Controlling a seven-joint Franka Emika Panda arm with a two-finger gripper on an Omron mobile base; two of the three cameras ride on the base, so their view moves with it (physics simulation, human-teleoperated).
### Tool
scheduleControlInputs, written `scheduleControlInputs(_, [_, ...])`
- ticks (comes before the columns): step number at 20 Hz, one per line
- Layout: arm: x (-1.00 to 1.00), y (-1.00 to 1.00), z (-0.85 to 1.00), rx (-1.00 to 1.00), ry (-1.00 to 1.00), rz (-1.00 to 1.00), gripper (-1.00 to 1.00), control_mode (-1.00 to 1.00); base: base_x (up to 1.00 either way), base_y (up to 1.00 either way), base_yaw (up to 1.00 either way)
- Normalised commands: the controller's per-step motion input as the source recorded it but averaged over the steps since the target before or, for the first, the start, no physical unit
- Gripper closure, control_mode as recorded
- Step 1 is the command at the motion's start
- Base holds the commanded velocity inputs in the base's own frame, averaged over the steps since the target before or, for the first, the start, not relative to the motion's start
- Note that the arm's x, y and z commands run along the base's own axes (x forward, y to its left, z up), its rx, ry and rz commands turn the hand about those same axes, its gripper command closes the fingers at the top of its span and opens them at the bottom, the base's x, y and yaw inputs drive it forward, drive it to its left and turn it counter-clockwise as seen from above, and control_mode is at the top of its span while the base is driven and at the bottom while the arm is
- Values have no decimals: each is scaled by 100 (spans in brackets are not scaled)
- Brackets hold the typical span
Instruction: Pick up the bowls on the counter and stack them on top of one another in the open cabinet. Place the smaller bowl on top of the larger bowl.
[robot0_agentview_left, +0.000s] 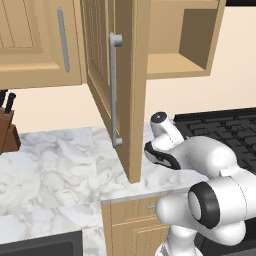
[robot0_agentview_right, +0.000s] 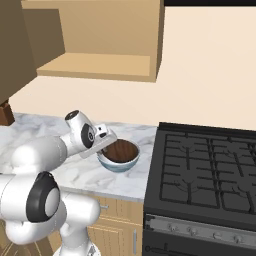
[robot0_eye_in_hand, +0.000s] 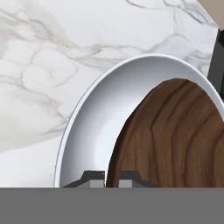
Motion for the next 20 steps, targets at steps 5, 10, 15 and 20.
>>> scheduleControlInputs(5, [10, 0, -6, 0, 0, 0, 100, -100, 0, 0, 0])
scheduleControlInputs(10, [10, 0, -6, 0, 0, 0, 100, -100, 0, 0, 0])
scheduleControlInputs(15, [2, 1, -2, 0, 0, 0, -100, -100, 0, 0, 0])
scheduleControlInputs(20, [-5, 0, 0, 0, -2, 0, -100, -100, 0, 0, 0])
